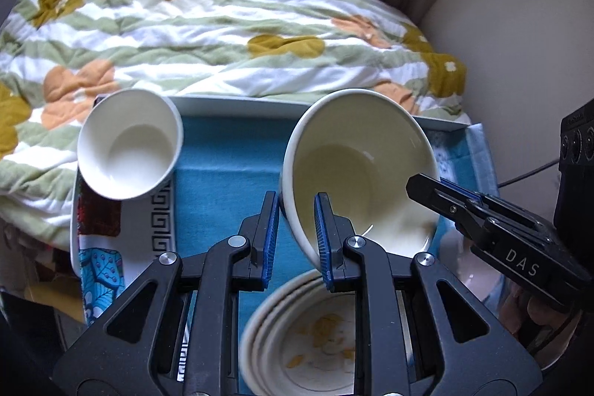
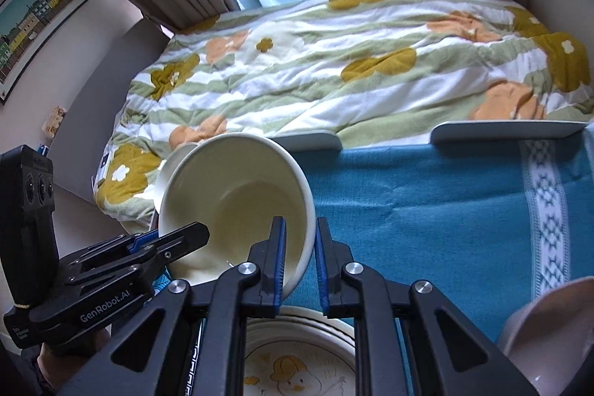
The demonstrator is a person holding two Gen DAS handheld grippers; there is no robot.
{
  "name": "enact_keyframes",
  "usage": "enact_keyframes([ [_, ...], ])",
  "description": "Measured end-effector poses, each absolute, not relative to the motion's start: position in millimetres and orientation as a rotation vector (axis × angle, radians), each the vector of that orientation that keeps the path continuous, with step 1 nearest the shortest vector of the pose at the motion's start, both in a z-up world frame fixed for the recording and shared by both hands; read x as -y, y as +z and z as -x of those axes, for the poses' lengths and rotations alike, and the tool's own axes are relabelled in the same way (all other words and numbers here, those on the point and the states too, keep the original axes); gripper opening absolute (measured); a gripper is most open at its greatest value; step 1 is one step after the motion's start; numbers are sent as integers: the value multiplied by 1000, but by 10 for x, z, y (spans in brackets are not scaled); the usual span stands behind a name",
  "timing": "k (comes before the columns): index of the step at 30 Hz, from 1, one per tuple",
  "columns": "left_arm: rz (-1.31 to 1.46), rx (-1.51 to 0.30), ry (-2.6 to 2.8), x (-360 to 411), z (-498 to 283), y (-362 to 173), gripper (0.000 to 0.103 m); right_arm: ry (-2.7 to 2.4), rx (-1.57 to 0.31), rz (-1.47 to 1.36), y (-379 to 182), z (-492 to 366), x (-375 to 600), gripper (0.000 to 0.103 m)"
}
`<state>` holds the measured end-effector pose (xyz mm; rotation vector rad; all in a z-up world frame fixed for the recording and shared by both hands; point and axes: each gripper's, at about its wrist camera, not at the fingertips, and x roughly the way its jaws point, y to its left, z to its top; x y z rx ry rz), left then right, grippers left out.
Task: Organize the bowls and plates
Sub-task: 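Lower the cream bowl into the mauve bowl and open both grippers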
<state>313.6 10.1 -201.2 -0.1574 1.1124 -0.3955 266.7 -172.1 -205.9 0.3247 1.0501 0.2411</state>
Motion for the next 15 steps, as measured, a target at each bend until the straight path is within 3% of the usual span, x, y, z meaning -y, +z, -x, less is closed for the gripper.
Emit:
enact_keyframes([
  [7,106,-1057,-522,612,-2819,-1579,17,144,-963,-350,-1613,-2163,2311,14],
  [15,78,-1101,-599,1537,-2347,-1635,17,66,-967,-378,-1566,-1579,3148,14],
])
